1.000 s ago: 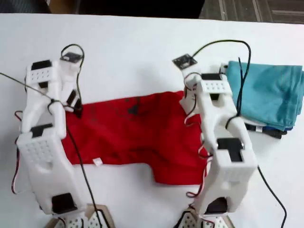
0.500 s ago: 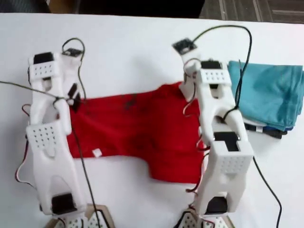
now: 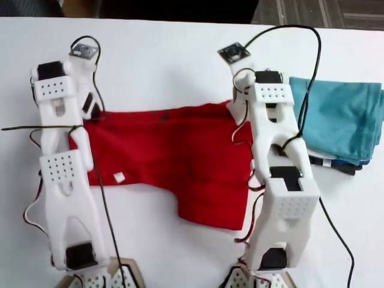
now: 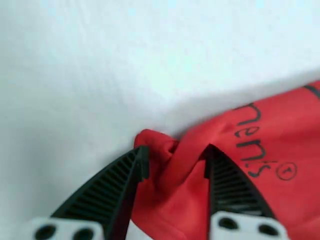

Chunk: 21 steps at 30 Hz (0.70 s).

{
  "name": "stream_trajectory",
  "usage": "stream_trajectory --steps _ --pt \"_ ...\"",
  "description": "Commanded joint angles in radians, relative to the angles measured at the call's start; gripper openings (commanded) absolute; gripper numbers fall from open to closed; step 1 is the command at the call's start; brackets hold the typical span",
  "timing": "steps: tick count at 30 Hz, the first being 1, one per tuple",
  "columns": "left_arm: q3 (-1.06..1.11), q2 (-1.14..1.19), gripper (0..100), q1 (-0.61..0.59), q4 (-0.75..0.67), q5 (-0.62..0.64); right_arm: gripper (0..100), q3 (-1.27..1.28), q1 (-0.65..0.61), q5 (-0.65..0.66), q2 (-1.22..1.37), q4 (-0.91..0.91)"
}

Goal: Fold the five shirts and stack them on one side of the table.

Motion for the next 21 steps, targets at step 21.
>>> stream_trajectory --steps 21 --pt "1.257 -1.077 21 0.031 -0.319 0.002 23.5 0.697 -0.286 0.144 -0.634 0.056"
